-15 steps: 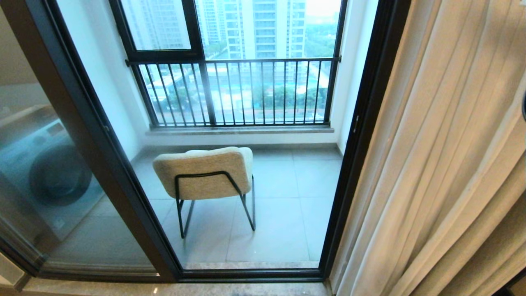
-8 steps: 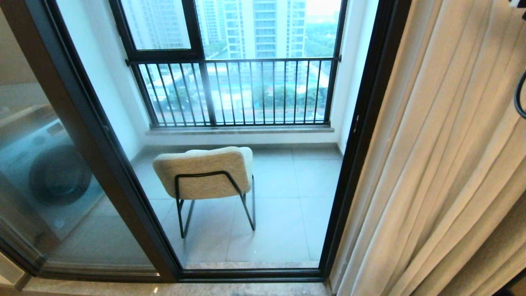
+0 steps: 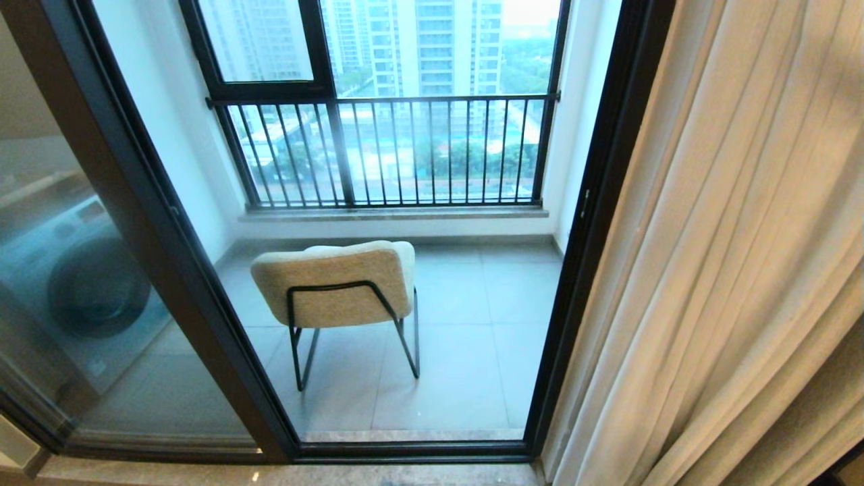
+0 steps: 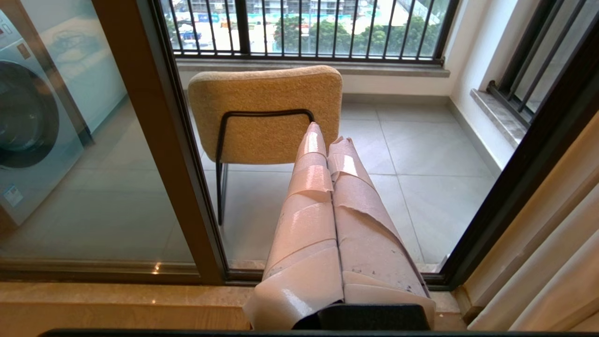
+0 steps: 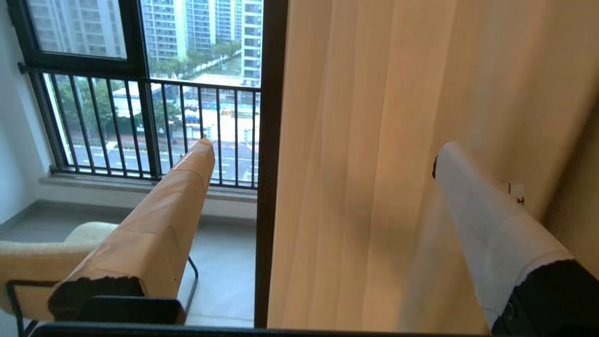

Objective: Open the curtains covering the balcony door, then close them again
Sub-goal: Close the inner curtains on both sides

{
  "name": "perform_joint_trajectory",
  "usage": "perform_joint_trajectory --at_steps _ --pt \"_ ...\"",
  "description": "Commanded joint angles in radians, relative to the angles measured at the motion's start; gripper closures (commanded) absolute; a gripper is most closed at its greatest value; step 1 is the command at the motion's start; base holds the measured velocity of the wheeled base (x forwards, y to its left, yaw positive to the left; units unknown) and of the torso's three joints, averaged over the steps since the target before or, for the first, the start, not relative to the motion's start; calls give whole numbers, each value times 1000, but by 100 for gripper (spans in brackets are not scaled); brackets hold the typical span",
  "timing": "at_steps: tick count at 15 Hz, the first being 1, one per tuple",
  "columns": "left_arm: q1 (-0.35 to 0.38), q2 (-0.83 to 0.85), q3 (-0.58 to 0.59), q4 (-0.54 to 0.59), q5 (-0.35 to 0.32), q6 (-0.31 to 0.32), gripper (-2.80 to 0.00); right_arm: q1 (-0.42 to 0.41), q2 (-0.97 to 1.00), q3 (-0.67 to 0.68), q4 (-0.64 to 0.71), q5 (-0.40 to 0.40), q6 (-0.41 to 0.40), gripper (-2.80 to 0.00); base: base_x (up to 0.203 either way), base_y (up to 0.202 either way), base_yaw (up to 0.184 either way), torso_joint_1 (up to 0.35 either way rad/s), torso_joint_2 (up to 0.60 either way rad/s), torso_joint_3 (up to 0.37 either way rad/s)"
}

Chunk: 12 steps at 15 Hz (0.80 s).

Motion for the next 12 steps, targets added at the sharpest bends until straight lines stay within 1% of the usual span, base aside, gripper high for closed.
perform_joint_trajectory --at_steps 1,4,6,9,12 --pt "0 0 0 -1 0 0 0 -26 -92 28 11 -2 -1 -280 0 0 0 0 0 0" --pt "0 0 0 -1 0 0 0 -94 -128 23 63 -2 -1 -280 0 0 0 0 0 0" --pt "0 0 0 -1 0 0 0 -137 -127 23 60 -4 -1 -280 0 0 0 0 0 0" --pt "0 0 0 -1 0 0 0 -148 -96 20 42 -2 1 -280 0 0 0 0 0 0" --pt "0 0 0 -1 0 0 0 -148 -25 6 -29 -2 29 -280 0 0 0 0 0 0"
